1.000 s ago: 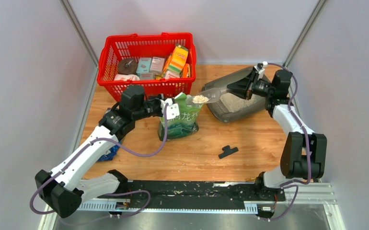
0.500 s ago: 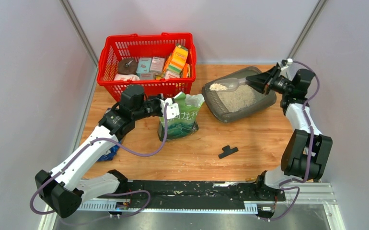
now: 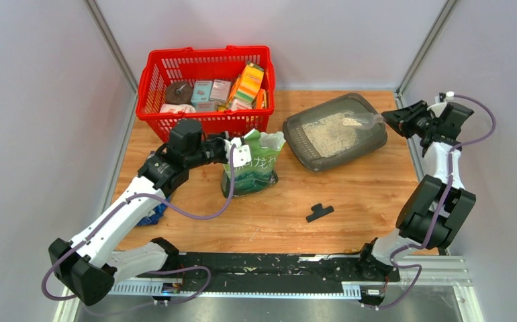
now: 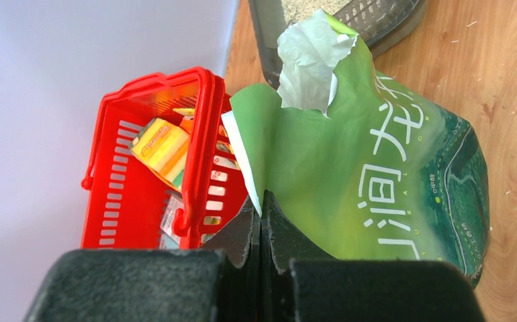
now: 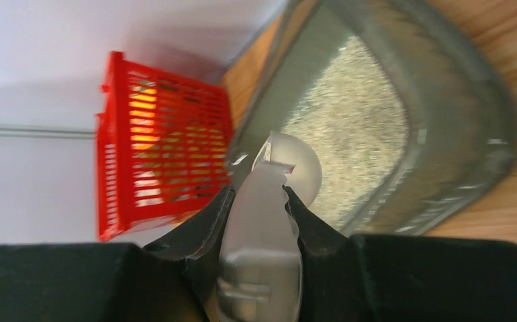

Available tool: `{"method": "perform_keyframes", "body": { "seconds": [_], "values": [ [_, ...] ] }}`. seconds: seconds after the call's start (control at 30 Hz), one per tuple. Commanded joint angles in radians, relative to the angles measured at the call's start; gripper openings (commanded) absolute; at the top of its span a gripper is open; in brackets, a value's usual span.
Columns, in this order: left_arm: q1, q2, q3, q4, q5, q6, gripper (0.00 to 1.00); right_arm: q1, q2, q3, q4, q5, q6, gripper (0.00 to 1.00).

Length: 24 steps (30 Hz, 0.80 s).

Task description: Fill the litter box with clean litter

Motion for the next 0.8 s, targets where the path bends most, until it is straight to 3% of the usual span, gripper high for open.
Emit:
{"method": "perform_keyframes", "body": {
  "seconds": [0.0,0.27,0.47,0.63,0.73,0.77],
  "values": [
    [0.002,-0.087,0.042,0.180,-0.004,0.018,0.00,0.010,-0.010,0.075,-0.104,0.231,-0.298,0.00],
    [-0.004,-0.102,0.023,0.166,0.009,0.006,0.00,0.097,-0.082,0.105,-0.083,0.583,-0.566,0.00],
    [-0.012,-0.111,0.014,0.166,0.019,-0.014,0.00,0.258,-0.116,0.091,0.004,0.708,-0.857,0.00],
    [-0.017,-0.129,0.010,0.163,0.030,-0.052,0.00,0.369,-0.166,0.048,0.111,0.710,-1.025,0.00],
    [-0.020,-0.145,0.008,0.140,0.030,-0.083,0.00,0.401,-0.205,0.176,-0.056,0.587,-0.889,0.00],
    [-0.021,-0.148,0.005,0.137,0.027,-0.107,0.00,0.409,-0.208,0.225,-0.122,0.447,-0.832,0.00]
  ]
}}
